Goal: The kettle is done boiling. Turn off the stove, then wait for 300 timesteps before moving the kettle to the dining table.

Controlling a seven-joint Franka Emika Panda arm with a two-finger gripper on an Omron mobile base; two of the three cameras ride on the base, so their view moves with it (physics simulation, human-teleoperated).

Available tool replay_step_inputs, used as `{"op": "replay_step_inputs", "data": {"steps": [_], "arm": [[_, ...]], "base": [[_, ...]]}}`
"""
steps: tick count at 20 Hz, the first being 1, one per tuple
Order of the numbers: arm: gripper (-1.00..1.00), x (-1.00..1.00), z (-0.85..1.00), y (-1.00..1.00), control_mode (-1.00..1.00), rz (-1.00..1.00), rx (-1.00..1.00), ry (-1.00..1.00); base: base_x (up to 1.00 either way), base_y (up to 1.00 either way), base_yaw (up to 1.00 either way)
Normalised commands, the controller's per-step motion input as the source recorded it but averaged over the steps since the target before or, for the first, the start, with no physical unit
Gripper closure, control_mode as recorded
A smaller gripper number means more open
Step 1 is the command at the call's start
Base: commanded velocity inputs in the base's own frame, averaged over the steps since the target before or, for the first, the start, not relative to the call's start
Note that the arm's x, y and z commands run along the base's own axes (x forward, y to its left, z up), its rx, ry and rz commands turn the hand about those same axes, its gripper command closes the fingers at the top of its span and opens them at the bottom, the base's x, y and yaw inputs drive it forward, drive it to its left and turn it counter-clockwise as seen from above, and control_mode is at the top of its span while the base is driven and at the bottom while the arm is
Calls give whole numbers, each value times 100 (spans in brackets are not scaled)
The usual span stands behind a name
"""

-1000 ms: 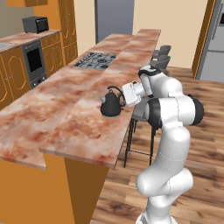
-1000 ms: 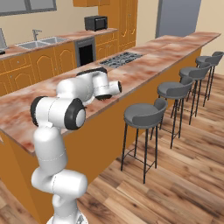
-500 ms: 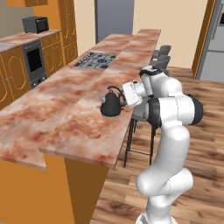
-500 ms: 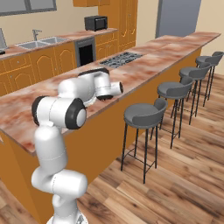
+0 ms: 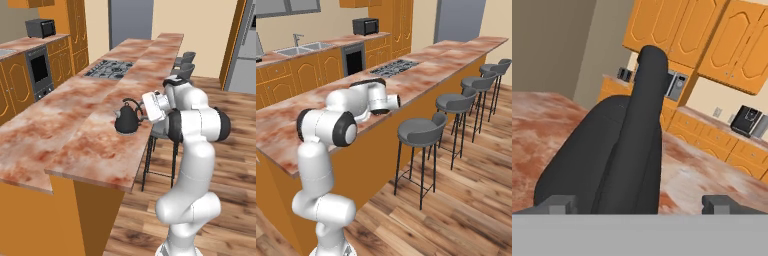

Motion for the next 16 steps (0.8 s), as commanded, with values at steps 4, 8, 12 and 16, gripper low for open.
{"op": "replay_step_inputs", "data": {"steps": [4, 8, 12, 16], "arm": [[-100, 11, 0, -23, -100, 5, 2, -10], [-100, 9, 0, -27, -100, 5, 3, -11], [-100, 6, 0, -28, -100, 5, 3, -11], [-100, 0, 0, -30, -100, 3, 2, -10]], "base": [[0, 0, 0], [0, 0, 0], [0, 0, 0], [0, 0, 0]]}}
